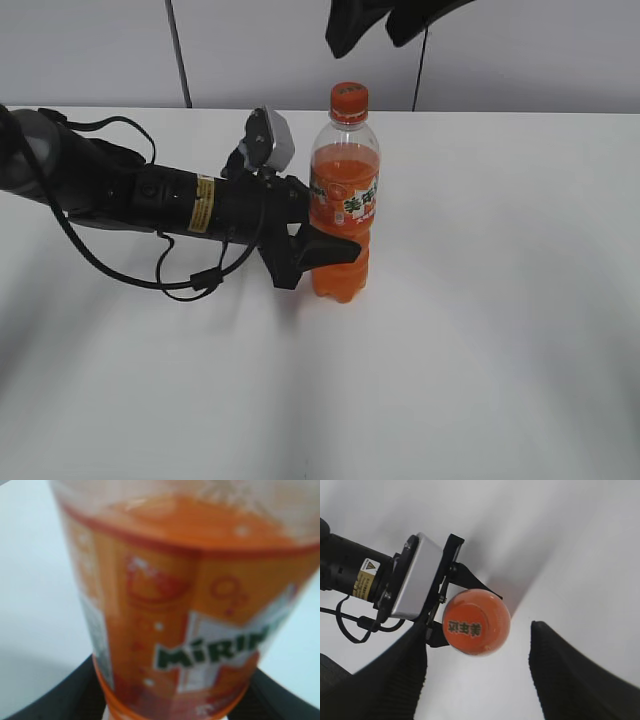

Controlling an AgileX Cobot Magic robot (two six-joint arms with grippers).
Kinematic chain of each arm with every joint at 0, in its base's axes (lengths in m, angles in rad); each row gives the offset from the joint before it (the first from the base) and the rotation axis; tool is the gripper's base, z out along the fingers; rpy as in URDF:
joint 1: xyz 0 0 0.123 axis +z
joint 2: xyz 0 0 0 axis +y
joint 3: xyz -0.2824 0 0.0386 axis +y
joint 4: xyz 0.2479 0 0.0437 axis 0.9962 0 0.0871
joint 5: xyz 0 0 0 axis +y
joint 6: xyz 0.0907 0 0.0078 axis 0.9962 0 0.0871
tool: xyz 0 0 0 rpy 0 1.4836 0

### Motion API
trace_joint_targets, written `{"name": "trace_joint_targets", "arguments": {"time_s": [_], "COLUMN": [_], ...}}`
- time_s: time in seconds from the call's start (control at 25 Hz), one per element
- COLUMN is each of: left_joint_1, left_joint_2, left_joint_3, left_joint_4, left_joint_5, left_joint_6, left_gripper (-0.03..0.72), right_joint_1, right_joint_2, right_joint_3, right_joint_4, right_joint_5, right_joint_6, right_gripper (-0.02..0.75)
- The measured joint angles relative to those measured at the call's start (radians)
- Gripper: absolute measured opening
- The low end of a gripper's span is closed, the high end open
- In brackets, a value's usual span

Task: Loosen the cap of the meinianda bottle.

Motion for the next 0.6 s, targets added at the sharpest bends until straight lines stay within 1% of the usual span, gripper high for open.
{"name": "trace_joint_targets", "arguments": {"time_s": [0.2, 0.6], "left_joint_1": [0.000, 0.000], "left_joint_2": [0.000, 0.000], "left_joint_3": [0.000, 0.000], "left_joint_4": [0.000, 0.001], "left_joint_5": [0.001, 0.000], "left_joint_6": [0.000, 0.000], "left_gripper": [0.405, 0.405], "right_joint_1": [0.031, 0.032], "right_joint_2": [0.050, 0.075], "right_joint_3": [-0.028, 0.004], "right_joint_4": [-0.003, -0.010], "right_joint_5": [0.001, 0.003], "right_joint_6": [0.005, 0.015], "right_gripper": [0.480, 0.468]}}
